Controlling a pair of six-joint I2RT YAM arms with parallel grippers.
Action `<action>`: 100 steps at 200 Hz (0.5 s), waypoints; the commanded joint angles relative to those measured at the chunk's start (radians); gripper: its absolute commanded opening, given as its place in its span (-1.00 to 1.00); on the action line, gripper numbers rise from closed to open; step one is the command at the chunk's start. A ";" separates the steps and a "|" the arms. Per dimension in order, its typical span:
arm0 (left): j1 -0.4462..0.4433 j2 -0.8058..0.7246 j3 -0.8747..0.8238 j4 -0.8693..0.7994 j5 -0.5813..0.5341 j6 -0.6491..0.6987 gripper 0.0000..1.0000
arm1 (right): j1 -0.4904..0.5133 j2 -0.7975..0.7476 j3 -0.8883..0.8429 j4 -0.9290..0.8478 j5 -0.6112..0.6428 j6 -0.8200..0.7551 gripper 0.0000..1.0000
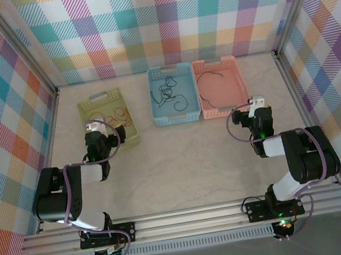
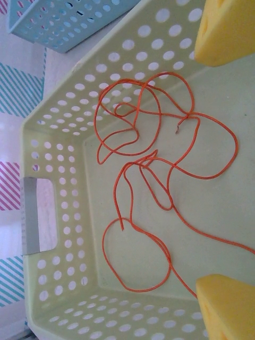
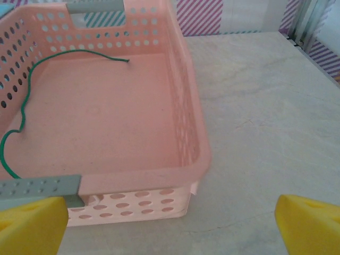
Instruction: Untangle the cables
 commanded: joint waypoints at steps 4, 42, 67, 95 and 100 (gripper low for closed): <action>0.012 0.023 -0.010 -0.047 0.023 0.019 1.00 | -0.006 -0.004 0.009 -0.028 -0.033 0.020 1.00; 0.013 0.024 -0.009 -0.046 0.024 0.019 1.00 | -0.006 -0.004 0.009 -0.031 -0.034 0.020 0.99; 0.013 0.024 -0.010 -0.046 0.024 0.019 1.00 | -0.007 -0.004 0.010 -0.031 -0.036 0.020 0.99; 0.013 0.024 -0.010 -0.046 0.025 0.019 1.00 | -0.012 0.002 0.026 -0.056 -0.070 0.015 0.99; 0.014 0.024 -0.009 -0.046 0.025 0.019 1.00 | -0.016 0.003 0.031 -0.066 -0.105 0.010 0.99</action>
